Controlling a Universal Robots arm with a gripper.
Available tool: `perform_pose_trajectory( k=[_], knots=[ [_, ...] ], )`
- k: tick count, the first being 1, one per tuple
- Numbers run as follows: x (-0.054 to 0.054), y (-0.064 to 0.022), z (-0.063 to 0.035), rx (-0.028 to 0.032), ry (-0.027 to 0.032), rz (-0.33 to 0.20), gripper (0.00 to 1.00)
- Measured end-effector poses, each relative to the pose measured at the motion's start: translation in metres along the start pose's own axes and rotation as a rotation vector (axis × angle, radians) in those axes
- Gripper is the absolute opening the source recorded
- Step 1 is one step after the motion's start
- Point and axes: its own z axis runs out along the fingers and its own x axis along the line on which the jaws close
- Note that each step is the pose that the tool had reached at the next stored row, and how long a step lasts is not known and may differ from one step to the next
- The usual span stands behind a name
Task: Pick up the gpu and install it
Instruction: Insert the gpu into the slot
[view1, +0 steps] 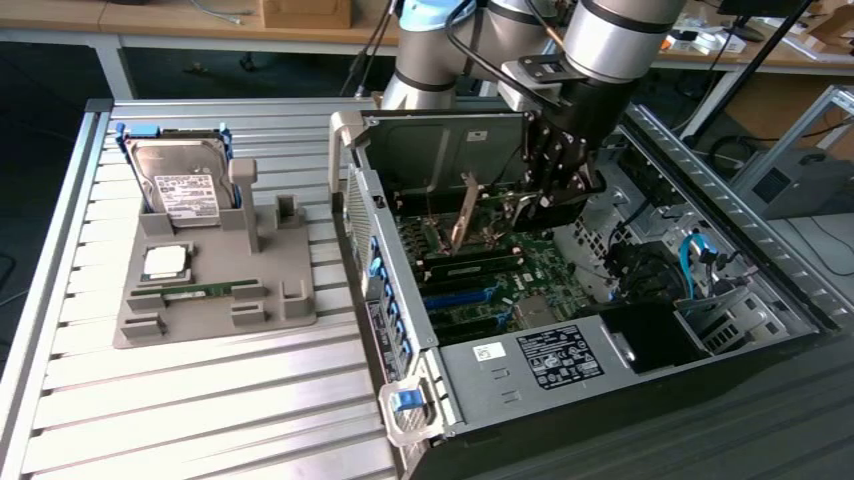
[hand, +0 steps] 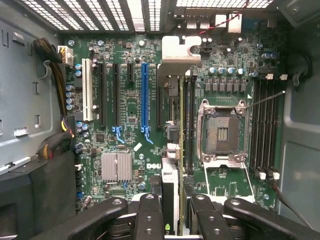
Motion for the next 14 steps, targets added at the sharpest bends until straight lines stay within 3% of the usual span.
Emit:
perform_pose_trajectory(
  k=[14],
  knots=[
    [0.0026,0.0001,0.0031,-0.0001,0.0002,0.0,0.27]
  ],
)
